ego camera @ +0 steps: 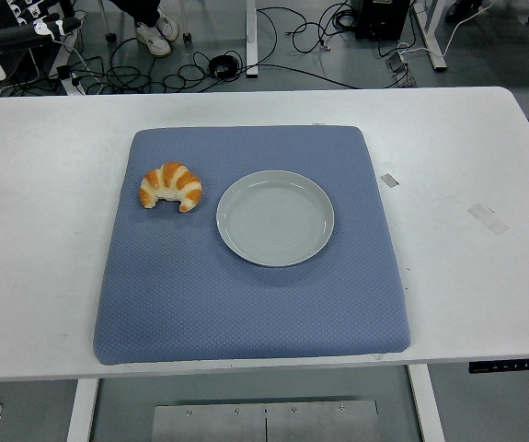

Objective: Place the bread on the plate

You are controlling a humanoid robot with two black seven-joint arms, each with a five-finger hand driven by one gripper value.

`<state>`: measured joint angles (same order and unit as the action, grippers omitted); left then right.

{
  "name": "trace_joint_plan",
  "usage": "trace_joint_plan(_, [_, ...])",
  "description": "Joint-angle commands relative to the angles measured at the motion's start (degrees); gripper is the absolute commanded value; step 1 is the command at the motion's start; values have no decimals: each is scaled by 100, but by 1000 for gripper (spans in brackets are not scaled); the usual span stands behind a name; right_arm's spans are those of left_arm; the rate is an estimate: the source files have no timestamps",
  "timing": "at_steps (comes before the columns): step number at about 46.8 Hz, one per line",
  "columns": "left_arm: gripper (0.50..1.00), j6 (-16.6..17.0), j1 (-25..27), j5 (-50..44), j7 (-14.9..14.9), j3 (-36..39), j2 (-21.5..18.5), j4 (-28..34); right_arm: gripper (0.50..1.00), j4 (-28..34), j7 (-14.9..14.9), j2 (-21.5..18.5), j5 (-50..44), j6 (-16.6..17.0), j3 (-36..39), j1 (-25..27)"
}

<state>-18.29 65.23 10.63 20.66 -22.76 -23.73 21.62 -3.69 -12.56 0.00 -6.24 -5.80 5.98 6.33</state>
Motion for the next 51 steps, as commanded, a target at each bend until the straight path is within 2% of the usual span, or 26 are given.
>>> trace_joint_plan(1, [972,0,-1,9,0,8,0,0,1000,0,-1,0,0,0,0,0])
trace_joint_plan(51, [972,0,-28,-17,0,-27,114,0,1000,0,-1,0,0,0,0,0])
